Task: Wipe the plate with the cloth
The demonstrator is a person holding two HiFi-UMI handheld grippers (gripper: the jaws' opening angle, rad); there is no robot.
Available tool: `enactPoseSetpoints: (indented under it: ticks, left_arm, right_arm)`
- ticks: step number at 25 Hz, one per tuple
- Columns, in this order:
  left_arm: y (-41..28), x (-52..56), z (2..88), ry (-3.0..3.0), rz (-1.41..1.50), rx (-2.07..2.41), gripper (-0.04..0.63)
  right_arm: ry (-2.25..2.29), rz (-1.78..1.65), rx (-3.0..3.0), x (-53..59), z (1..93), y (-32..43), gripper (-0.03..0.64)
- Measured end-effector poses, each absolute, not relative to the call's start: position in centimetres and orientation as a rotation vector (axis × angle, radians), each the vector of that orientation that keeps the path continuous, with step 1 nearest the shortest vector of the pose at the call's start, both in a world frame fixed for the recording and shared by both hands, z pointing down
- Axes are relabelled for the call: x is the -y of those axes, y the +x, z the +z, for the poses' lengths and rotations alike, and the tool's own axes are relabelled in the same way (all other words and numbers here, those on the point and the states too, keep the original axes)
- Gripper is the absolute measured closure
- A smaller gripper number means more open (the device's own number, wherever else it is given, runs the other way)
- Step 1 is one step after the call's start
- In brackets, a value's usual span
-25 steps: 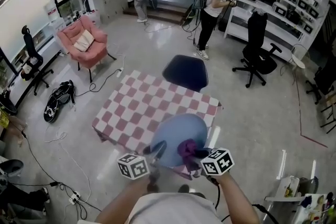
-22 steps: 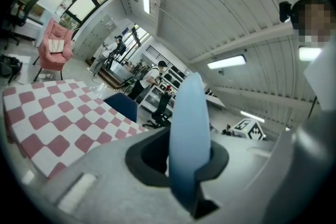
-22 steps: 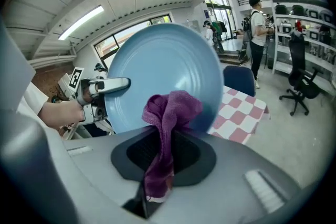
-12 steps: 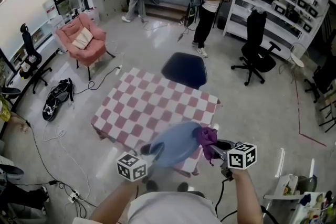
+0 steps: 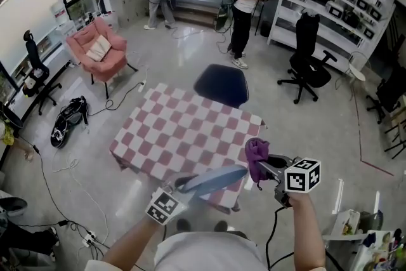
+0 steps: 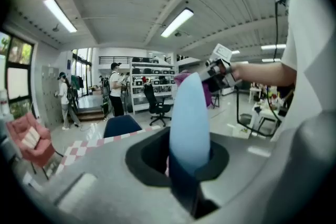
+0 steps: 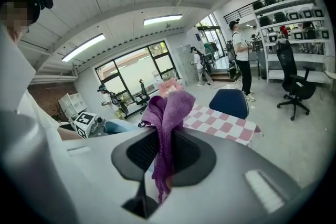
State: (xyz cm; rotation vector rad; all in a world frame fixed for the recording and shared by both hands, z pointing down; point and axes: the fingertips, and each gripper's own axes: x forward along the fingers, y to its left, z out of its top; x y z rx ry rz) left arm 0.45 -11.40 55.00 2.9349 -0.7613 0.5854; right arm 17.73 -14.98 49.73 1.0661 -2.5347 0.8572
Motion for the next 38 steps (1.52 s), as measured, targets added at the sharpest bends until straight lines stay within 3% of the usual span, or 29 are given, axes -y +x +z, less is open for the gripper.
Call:
enactPoseSetpoints:
  ticks: [18,28,38]
  left_arm:
    - [2.0,11.9,56.4,3.193,1.091,0.741,0.546]
    - [3.5,12.3,57.3,3.212,1.209,0.663,0.546]
    - [3.1,12.0,56.8,3.265,1.194,0.698,0.545]
  right_arm:
    - [0.683,0.659,2.467,11.8,50.1,7.6,0.558]
    - [0.447,0.568,2.507,9.8,49.0,1.8,0.558]
    - [0.514,0.645,2.482,11.3,50.2,5.2,0.558]
